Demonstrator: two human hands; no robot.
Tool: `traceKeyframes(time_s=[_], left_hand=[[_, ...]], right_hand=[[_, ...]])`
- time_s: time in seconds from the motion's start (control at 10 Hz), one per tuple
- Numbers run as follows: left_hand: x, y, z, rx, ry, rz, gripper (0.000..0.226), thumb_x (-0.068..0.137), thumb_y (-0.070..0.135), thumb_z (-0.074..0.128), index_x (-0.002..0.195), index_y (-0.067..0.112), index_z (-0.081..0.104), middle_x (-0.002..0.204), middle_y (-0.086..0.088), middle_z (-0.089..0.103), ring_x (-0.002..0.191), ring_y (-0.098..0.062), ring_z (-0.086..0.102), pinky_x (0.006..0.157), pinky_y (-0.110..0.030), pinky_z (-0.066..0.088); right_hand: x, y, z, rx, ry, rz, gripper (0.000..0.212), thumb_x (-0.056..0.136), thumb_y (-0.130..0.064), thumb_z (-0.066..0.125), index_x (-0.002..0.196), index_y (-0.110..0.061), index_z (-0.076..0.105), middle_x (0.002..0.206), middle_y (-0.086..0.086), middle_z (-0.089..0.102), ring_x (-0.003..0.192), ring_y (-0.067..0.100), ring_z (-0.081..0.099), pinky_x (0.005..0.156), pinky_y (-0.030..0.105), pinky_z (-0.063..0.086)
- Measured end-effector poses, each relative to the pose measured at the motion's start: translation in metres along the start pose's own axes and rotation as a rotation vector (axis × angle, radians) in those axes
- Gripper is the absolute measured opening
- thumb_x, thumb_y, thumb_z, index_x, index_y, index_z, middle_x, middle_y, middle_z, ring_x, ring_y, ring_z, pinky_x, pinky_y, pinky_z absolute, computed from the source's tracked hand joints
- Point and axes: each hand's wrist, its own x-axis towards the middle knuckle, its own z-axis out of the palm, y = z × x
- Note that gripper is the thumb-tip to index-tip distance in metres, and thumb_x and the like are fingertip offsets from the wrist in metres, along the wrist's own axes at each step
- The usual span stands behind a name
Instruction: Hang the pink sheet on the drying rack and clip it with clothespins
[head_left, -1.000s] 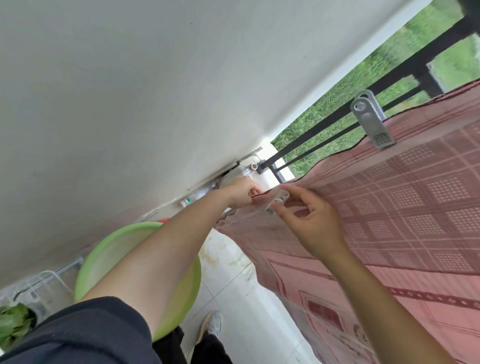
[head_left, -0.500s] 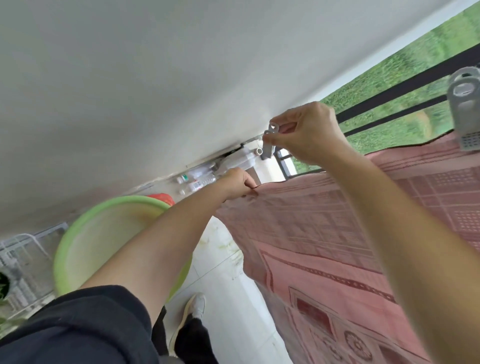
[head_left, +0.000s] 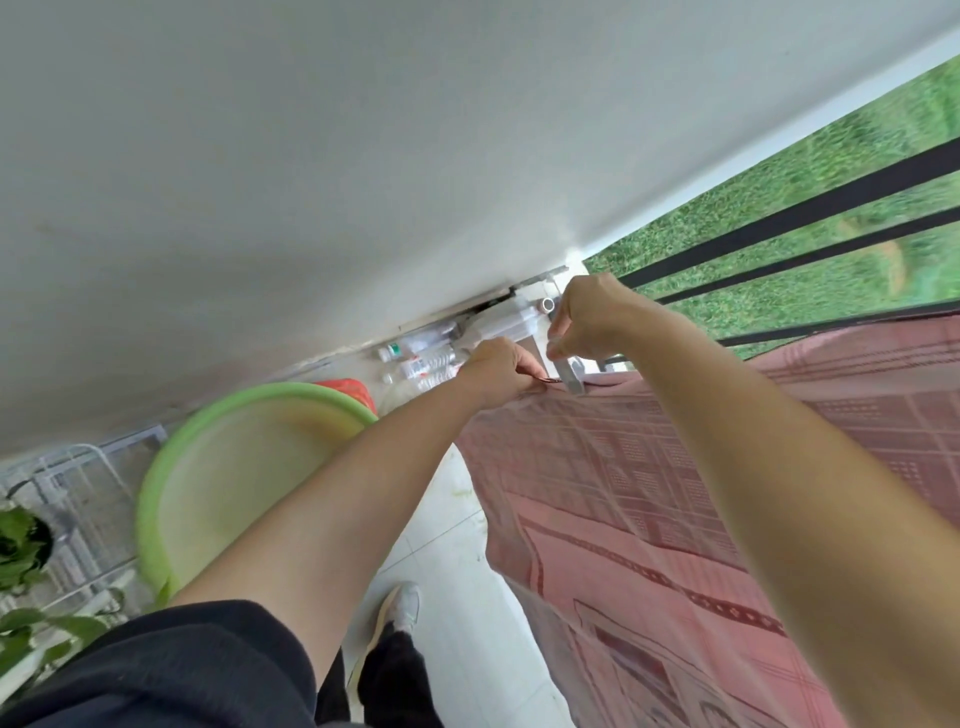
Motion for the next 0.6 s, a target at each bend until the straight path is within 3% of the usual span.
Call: traceKeyframes(time_s=[0.1, 0.3, 0.4, 0.5, 0.6], left_hand=[[-0.002, -0.002, 0.000, -0.010, 0.004, 0.012, 0.013, 0.081, 0.017, 0.076, 0.093, 0.014, 0.079, 0.091, 0.000, 0.076, 0.084, -0.010, 0.067, 0.074, -0.020, 0.049], [-0.002, -0.004, 0.003, -0.049, 0.024, -0.004, 0.011, 0.080, 0.011, 0.074, 0.089, 0.015, 0.079, 0.080, 0.006, 0.075, 0.057, 0.016, 0.055, 0.056, -0.001, 0.036], [-0.005, -0.002, 0.001, -0.048, 0.018, 0.003, 0.005, 0.081, 0.016, 0.077, 0.085, 0.015, 0.079, 0.049, 0.025, 0.059, 0.045, 0.013, 0.050, 0.046, -0.003, 0.031], [-0.009, 0.001, -0.008, 0.079, 0.002, 0.036, 0.024, 0.084, 0.023, 0.074, 0.062, 0.029, 0.067, 0.043, 0.028, 0.052, 0.044, 0.010, 0.047, 0.043, -0.008, 0.030], [-0.018, 0.003, -0.021, 0.162, 0.094, -0.072, 0.021, 0.088, 0.021, 0.062, 0.069, 0.030, 0.065, 0.069, 0.019, 0.065, 0.066, 0.003, 0.055, 0.065, -0.025, 0.049]], right_hand=[[0.000, -0.003, 0.006, -0.028, -0.026, -0.030, 0.033, 0.085, -0.022, 0.078, 0.114, -0.007, 0.073, 0.115, 0.010, 0.072, 0.102, 0.025, 0.068, 0.090, 0.037, 0.057], [-0.003, 0.004, 0.008, 0.028, 0.009, -0.051, 0.023, 0.083, -0.013, 0.077, 0.106, -0.012, 0.077, 0.106, 0.006, 0.076, 0.089, 0.020, 0.072, 0.082, 0.037, 0.061], [-0.002, 0.007, 0.015, 0.021, 0.033, -0.063, 0.032, 0.079, -0.025, 0.083, 0.107, -0.013, 0.076, 0.107, 0.005, 0.074, 0.092, 0.021, 0.070, 0.083, 0.035, 0.059], [-0.004, 0.011, 0.020, -0.047, 0.019, -0.064, 0.054, 0.081, -0.044, 0.077, 0.121, -0.009, 0.066, 0.118, 0.006, 0.069, 0.103, 0.024, 0.065, 0.089, 0.037, 0.056], [-0.013, 0.020, 0.023, 0.007, 0.058, -0.044, 0.069, 0.089, -0.052, 0.064, 0.142, -0.011, 0.047, 0.136, 0.009, 0.057, 0.119, 0.029, 0.056, 0.096, 0.041, 0.049]])
